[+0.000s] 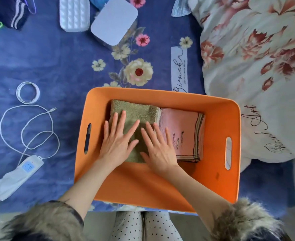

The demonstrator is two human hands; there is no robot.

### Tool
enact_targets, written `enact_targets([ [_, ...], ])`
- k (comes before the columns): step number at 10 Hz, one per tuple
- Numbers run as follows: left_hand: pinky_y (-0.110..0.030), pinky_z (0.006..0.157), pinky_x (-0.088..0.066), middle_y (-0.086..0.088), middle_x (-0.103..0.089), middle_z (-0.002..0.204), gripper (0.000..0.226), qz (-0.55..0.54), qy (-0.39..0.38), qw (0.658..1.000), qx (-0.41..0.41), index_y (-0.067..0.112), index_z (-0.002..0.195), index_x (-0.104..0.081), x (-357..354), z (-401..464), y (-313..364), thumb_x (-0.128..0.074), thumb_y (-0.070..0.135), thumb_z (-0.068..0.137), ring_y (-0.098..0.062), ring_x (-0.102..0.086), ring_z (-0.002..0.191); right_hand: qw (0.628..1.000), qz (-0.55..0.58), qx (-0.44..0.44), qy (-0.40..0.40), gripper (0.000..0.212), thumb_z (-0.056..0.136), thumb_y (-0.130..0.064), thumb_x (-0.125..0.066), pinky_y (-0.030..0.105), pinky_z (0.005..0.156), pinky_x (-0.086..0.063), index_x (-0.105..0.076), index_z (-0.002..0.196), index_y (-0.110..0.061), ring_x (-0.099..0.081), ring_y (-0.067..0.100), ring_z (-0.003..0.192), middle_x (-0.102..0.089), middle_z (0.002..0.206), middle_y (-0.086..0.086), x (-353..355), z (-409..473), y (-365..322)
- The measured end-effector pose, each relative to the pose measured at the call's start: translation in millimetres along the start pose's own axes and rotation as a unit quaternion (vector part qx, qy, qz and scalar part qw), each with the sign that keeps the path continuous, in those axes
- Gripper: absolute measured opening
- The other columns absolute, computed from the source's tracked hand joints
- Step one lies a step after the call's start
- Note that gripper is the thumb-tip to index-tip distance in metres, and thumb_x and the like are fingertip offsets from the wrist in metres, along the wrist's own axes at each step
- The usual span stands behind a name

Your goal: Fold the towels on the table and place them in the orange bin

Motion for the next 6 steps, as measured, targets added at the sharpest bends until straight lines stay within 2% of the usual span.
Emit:
enact_targets([
  [1, -0.059, 0.111, -0.009, -0.013, 0.003, 0.157, 0.068, 0.018, -0.036, 0.999, 0.035, 0.033, 0.148, -0.016, -11.7, 8.0, -7.0, -0.023, 0.06, 0.086, -0.033, 0.002, 0.144, 1.0, -0.011, -0.014, -0.021, 0.087, 0.068, -0.053, -0.07, 0.053, 0.107, -0.031, -0.041, 0.141, -0.015, -0.034, 0.025, 0.138, -0.035, 0.15, 0.005, -16.0, -1.7, 8.4],
  [2, -0.054, 0.113, 0.003, -0.007, 0.016, 0.155, 0.067, 0.037, -0.057, 0.996, 0.053, 0.036, 0.147, -0.004, -20.1, 12.8, -9.9, -0.019, 0.063, 0.088, -0.028, 0.013, 0.144, 0.998, -0.005, -0.029, -0.063, 0.087, 0.069, -0.057, -0.068, 0.052, 0.107, -0.03, -0.04, 0.141, -0.017, -0.035, 0.023, 0.138, -0.035, 0.15, 0.003, -26.7, 3.0, 13.7],
  [3, -0.053, 0.113, 0.005, -0.007, 0.014, 0.156, 0.067, 0.037, -0.054, 0.996, 0.063, 0.036, 0.145, 0.002, -22.1, 14.6, -8.9, -0.033, 0.057, 0.092, -0.028, 0.014, 0.144, 0.995, 0.028, -0.009, -0.092, 0.082, 0.082, -0.052, -0.059, 0.055, 0.114, -0.02, -0.024, 0.148, -0.019, -0.016, 0.022, 0.145, -0.017, 0.157, 0.001, -22.0, 7.2, 12.7],
  [4, -0.054, 0.113, 0.005, -0.007, 0.017, 0.155, 0.065, 0.038, -0.038, 0.996, 0.064, 0.035, 0.143, 0.005, -22.9, 12.6, -8.3, -0.028, 0.058, 0.091, -0.029, 0.013, 0.144, 0.967, 0.213, -0.108, -0.089, 0.067, 0.094, -0.042, -0.047, 0.051, 0.117, -0.004, -0.015, 0.15, -0.022, -0.005, 0.015, 0.146, -0.011, 0.158, -0.003, 11.8, 11.2, 17.4],
  [5, -0.053, 0.113, 0.008, -0.006, 0.027, 0.15, 0.064, 0.055, -0.049, 0.995, 0.064, 0.036, 0.142, 0.012, -26.3, 12.1, -9.9, -0.004, 0.062, 0.086, -0.028, 0.02, 0.142, 0.835, 0.491, -0.244, 0.05, 0.044, 0.096, -0.026, -0.05, 0.027, 0.108, -0.034, -0.044, 0.137, -0.012, -0.046, 0.009, 0.127, -0.05, 0.139, 0.005, 90.8, 19.1, 35.1],
  [6, -0.054, 0.113, 0.005, -0.005, 0.021, 0.152, 0.064, 0.033, -0.046, 0.996, 0.063, 0.036, 0.145, 0.004, -26.0, 14.7, -10.0, -0.009, 0.061, 0.087, -0.029, 0.013, 0.144, 0.697, 0.674, -0.215, 0.116, 0.022, 0.095, -0.02, -0.051, 0.02, 0.087, -0.048, -0.063, 0.114, -0.016, -0.064, 0.015, 0.103, -0.068, 0.112, 0.005, 192.4, 13.5, 54.9],
])
Point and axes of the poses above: each hand's wrist, its own z-axis towards the middle knuckle, its own x-axis out of the back of the hand, y = z × x, the point moved 6 cm from there along z, towards the middle knuckle
